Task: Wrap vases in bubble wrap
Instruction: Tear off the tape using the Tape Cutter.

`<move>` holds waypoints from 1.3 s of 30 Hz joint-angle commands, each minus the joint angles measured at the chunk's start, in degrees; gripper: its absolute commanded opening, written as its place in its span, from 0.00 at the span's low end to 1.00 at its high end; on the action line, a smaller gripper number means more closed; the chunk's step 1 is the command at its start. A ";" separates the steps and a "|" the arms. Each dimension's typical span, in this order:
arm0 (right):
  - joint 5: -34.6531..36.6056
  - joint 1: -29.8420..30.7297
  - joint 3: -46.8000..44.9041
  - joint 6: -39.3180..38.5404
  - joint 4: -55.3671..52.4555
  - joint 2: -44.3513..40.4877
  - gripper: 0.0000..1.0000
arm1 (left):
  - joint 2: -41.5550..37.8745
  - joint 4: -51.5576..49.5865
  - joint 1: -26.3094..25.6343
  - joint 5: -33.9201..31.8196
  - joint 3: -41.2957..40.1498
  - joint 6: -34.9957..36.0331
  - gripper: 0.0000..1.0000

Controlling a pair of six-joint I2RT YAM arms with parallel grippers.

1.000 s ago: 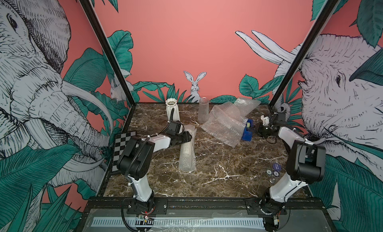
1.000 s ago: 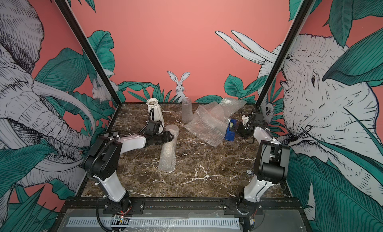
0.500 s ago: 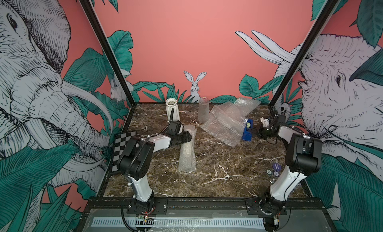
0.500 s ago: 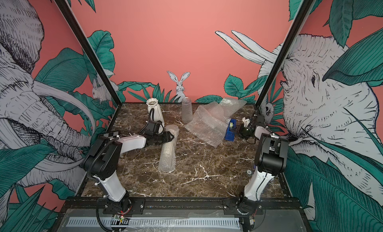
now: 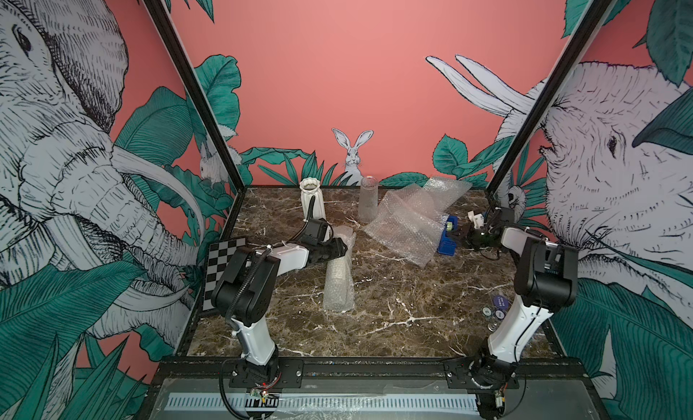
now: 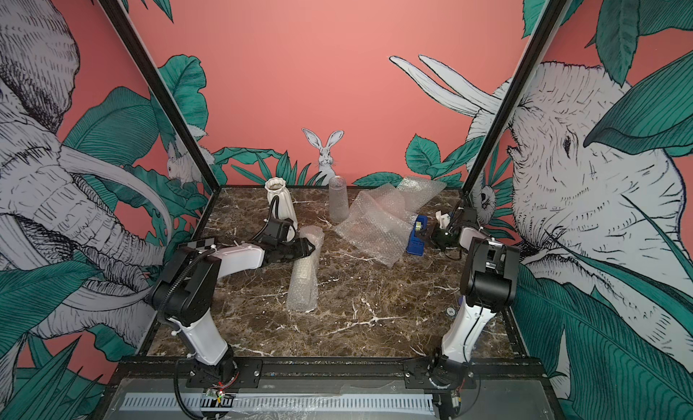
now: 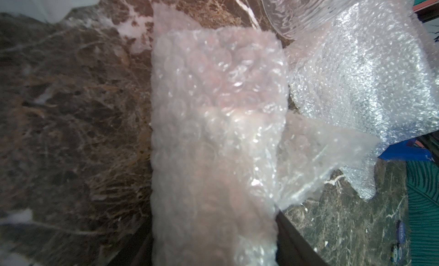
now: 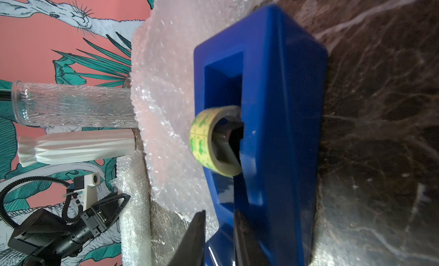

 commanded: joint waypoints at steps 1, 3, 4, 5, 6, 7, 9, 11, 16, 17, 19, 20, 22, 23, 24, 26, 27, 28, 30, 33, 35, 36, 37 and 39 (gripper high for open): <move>0.23 -0.12 0.55 -1.09 0.33 1.46 0.23 | -1.42 -4.06 -0.31 -0.34 -0.94 -0.04 0.54; 0.01 -0.18 0.31 -0.95 0.58 1.39 0.23 | -1.33 -4.06 -0.31 -0.35 -0.89 -0.06 0.54; -0.10 -0.26 0.33 -0.88 0.73 1.42 0.23 | -1.41 -4.06 -0.34 -0.35 -0.89 -0.07 0.54; -0.48 -0.37 0.20 -0.71 1.02 1.55 0.24 | -1.28 -4.06 -0.31 -0.35 -0.83 -0.09 0.54; -0.79 -0.60 0.03 -0.29 1.44 1.56 0.24 | -1.26 -4.13 -0.32 -0.35 -0.88 -0.03 0.54; -1.34 -0.80 -0.27 0.12 2.05 1.60 0.24 | -1.31 -4.08 -0.31 -0.35 -0.86 -0.08 0.54; -3.26 -1.58 -1.33 2.07 5.00 1.51 0.24 | -1.23 -4.04 -0.29 -0.39 -0.85 -0.07 0.54; -5.59 -2.18 -2.29 4.52 8.59 1.86 0.24 | -1.20 -4.10 -0.31 -0.43 -0.85 -0.04 0.54; -8.21 -2.51 -2.33 6.28 10.53 3.39 0.23 | -1.15 -4.15 -0.33 -0.35 -0.79 -0.18 0.54; -8.13 -2.63 -2.49 6.24 10.48 3.63 0.23 | -1.27 -4.22 -0.31 -0.34 -0.78 -0.14 0.54; -7.14 -2.70 -2.18 5.36 8.83 3.88 0.23 | -1.36 -4.31 -0.31 -0.43 -0.80 -0.17 0.54; -6.13 -2.74 -1.86 4.14 7.36 3.97 0.23 | -1.43 -4.40 -0.31 -0.52 -0.83 -0.14 0.54; -4.50 -2.79 -1.31 2.33 4.48 4.14 0.23 | -1.58 -4.39 -0.31 -0.60 -0.85 -0.15 0.54; -4.09 -2.78 -1.12 1.79 3.68 4.36 0.23 | -1.47 -4.45 -0.31 -0.61 -0.76 -0.14 0.54; -4.06 -2.80 -1.17 1.81 3.72 4.37 0.23 | -1.42 -4.46 -0.31 -0.61 -0.69 -0.09 0.54; -4.29 -2.84 -1.37 2.09 4.23 4.35 0.21 | -1.34 -4.52 -0.32 -0.55 -0.58 -0.04 0.54; -4.26 -2.84 -1.52 2.32 4.49 4.16 0.21 | -1.37 -4.56 -0.31 -0.54 -0.58 -0.09 0.54; -4.32 -2.95 -1.59 2.46 4.82 4.19 0.21 | -1.49 -4.58 -0.32 -0.60 -0.58 -0.02 0.55; -5.06 -3.15 -2.01 3.22 5.73 4.18 0.21 | -1.53 -4.59 -0.30 -0.61 -0.64 -0.03 0.55; -6.46 -3.34 -2.61 4.89 8.22 4.70 0.19 | -1.57 -4.67 -0.31 -0.61 -0.67 -0.08 0.55; -7.30 -3.31 -2.75 5.41 9.04 5.11 0.17 | -1.58 -4.69 -0.31 -0.61 -0.67 -0.08 0.55; -7.49 -3.35 -2.77 5.62 9.22 5.22 0.17 | -1.58 -4.72 -0.31 -0.61 -0.67 -0.08 0.55; -7.55 -3.33 -2.83 5.67 9.36 5.17 0.17 | -1.58 -4.70 -0.32 -0.62 -0.67 -0.09 0.55; -7.61 -3.31 -2.84 5.80 9.47 4.93 0.16 | -1.54 -4.81 -0.31 -0.61 -0.58 0.01 0.55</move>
